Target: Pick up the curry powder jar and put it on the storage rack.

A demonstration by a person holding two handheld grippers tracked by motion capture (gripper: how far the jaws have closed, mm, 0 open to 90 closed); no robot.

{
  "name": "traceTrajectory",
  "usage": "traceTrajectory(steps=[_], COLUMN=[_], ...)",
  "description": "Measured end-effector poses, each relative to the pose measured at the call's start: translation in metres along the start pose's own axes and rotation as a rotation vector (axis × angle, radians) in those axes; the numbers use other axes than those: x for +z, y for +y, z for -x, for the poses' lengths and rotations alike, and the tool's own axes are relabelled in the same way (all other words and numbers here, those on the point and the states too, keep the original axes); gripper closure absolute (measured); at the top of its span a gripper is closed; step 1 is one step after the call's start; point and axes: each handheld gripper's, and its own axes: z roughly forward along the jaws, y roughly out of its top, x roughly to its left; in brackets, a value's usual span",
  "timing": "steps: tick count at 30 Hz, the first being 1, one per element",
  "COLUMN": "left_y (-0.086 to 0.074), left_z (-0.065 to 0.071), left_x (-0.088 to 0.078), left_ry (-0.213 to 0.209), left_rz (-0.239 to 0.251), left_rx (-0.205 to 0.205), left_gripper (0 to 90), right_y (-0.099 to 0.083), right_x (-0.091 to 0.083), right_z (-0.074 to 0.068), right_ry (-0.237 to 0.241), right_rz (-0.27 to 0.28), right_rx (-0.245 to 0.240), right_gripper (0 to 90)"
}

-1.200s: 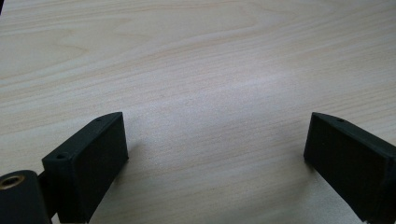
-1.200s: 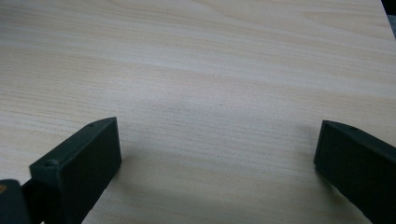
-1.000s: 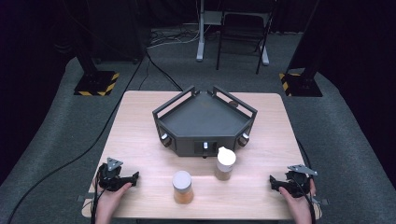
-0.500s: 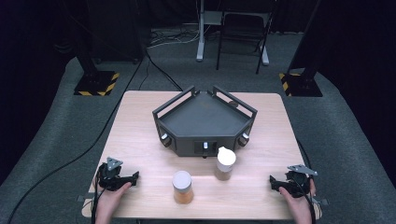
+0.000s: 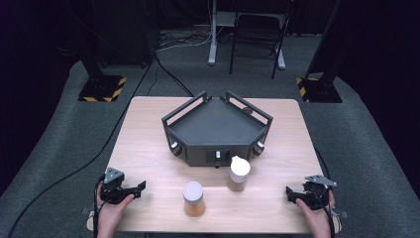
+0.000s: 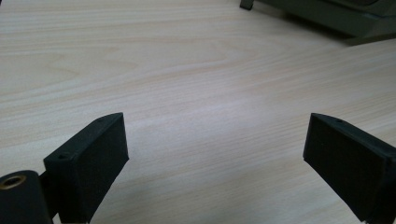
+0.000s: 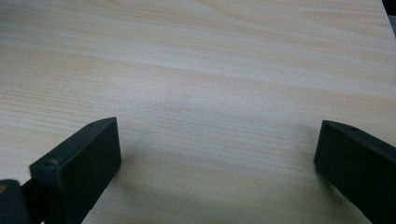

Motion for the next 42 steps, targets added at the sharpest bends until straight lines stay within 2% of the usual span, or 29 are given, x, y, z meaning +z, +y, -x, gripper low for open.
traceTrajectory(steps=[1,5,15,19,23,33,42], left_y=[0.0,0.003,0.007,0.007,0.009,0.016,0.022], left_z=[0.0,0.002,0.007,0.011,0.014,0.023,0.029], left_x=[-0.003,-0.006,-0.013,-0.016,-0.021,-0.027,-0.032], left_ry=[-0.019,-0.053,-0.107,-0.106,-0.131,-0.168,-0.216], left_rz=[0.018,0.025,0.053,0.073,0.09,0.087,0.088], left_rx=[0.006,0.037,0.08,0.092,0.115,0.16,0.22], left_gripper=[7.5,7.7,7.7,7.8,7.9,7.9,7.4], right_y=[0.0,0.0,0.0,0.0,0.0,0.0,0.0], right_x=[0.0,0.0,0.0,0.0,0.0,0.0,0.0], right_z=[0.0,0.0,0.0,0.0,0.0,0.0,0.0], right_ry=[0.0,0.0,0.0,0.0,0.0,0.0,0.0], right_rz=[0.0,0.0,0.0,0.0,0.0,0.0,0.0], right_rx=[0.0,0.0,0.0,0.0,0.0,0.0,0.0], right_gripper=[0.0,0.0,0.0,0.0,0.0,0.0,0.0])
